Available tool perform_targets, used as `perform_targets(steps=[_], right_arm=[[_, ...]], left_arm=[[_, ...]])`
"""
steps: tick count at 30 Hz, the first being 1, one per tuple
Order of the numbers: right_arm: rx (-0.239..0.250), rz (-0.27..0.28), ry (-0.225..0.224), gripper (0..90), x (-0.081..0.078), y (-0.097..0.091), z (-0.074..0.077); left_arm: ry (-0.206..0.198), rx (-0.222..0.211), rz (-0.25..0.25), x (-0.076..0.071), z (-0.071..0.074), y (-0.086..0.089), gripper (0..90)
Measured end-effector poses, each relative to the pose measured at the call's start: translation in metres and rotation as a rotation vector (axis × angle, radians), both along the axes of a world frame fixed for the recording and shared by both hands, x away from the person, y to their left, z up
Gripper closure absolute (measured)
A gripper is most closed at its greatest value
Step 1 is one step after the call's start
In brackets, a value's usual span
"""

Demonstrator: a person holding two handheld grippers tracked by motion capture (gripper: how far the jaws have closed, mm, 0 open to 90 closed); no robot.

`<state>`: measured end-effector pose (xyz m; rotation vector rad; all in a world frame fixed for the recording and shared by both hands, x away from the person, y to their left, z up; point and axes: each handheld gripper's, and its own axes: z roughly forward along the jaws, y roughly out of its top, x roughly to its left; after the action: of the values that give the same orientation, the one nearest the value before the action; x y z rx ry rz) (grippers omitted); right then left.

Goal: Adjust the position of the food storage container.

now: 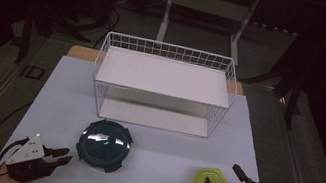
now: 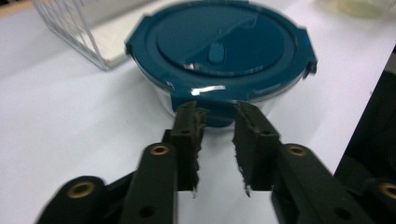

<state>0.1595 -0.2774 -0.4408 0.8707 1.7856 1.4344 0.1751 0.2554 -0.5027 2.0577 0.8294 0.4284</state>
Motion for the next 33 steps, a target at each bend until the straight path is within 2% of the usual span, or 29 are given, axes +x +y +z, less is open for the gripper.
perform_targets(steps=[3,4,7,9,18,25,33], right_arm=[[-0.002,0.000,0.000,11.2,0.000,0.000,0.000],[-0.001,0.000,0.000,11.2,0.000,0.000,0.000],[0.000,0.000,0.001,11.2,0.000,0.000,0.000],[0.000,0.002,0.000,11.2,0.000,0.000,0.000],[0.002,0.008,0.008,11.2,0.002,0.001,-0.001],[-0.002,0.015,0.007,11.2,0.002,0.002,-0.001],[0.000,0.017,0.012,11.2,0.003,0.003,-0.001]], left_arm=[[0.003,0.013,0.013,0.003,-0.006,-0.003,86.5],[0.001,0.028,0.023,0.004,-0.008,-0.005,87.2],[-0.004,0.027,0.030,0.005,-0.009,-0.007,87.9],[0.005,0.028,0.052,0.008,-0.008,-0.008,88.0],[0.020,0.032,0.091,0.016,-0.013,-0.010,88.7],[0.031,0.023,0.109,0.025,-0.013,-0.010,88.8],[0.029,0.041,0.118,0.039,-0.012,-0.013,88.9]])
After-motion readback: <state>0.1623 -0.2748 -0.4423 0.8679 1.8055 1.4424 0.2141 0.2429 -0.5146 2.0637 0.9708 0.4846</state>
